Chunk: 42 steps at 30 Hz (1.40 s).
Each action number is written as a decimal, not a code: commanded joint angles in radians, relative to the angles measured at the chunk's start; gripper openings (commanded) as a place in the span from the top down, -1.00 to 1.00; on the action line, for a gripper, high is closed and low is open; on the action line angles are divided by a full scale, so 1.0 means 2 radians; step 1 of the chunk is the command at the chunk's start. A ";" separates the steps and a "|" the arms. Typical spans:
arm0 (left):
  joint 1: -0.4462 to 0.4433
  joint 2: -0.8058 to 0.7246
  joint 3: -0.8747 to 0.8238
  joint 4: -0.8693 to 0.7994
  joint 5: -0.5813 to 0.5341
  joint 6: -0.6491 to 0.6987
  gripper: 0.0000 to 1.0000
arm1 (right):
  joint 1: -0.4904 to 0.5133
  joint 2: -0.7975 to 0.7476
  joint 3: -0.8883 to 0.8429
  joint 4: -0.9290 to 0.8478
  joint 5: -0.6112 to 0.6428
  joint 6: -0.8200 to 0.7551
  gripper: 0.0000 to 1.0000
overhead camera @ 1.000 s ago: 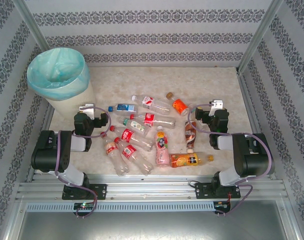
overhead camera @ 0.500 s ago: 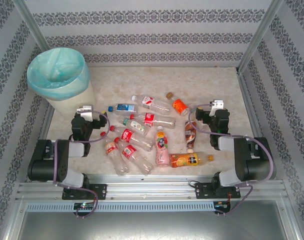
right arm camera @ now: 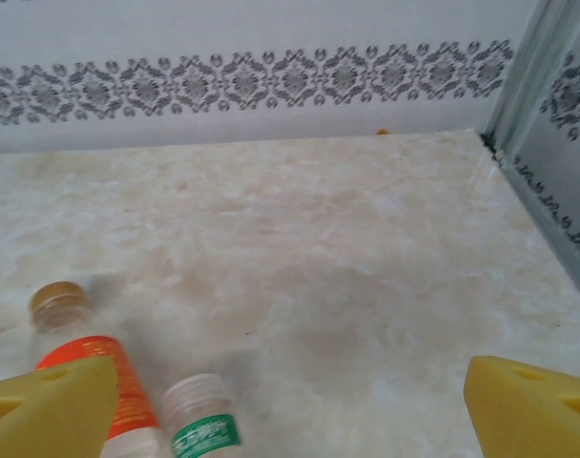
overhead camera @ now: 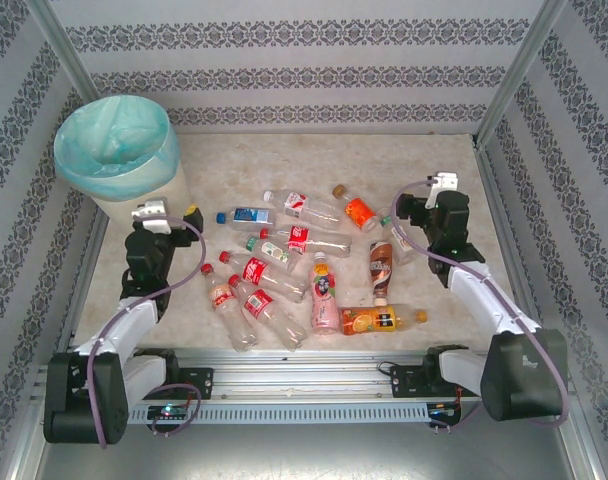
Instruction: Put the plastic bottles in the bin
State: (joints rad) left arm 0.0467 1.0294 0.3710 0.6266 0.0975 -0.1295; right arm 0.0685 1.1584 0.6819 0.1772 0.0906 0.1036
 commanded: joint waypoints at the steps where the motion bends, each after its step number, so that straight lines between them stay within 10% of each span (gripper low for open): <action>1: -0.006 -0.025 0.054 -0.126 0.014 -0.059 -0.80 | 0.013 -0.017 0.042 -0.129 -0.045 0.033 -0.81; 16: -0.180 -0.033 0.235 -0.482 0.075 -0.052 -0.70 | 0.295 0.058 0.240 -0.424 -0.109 -0.008 -0.51; 25: -0.196 -0.083 0.219 -0.586 0.036 -0.133 -0.69 | 0.469 0.112 0.225 -0.429 -0.117 0.077 -0.37; 42: -0.195 -0.088 0.213 -0.656 0.066 -0.194 -0.76 | 0.562 0.267 0.272 -0.420 -0.077 0.122 -0.46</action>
State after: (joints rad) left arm -0.3347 0.8585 0.7979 -0.6491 0.2256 -0.4900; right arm 1.1702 1.6684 1.1790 -0.6617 -0.0933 0.3313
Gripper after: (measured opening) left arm 0.880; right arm 0.730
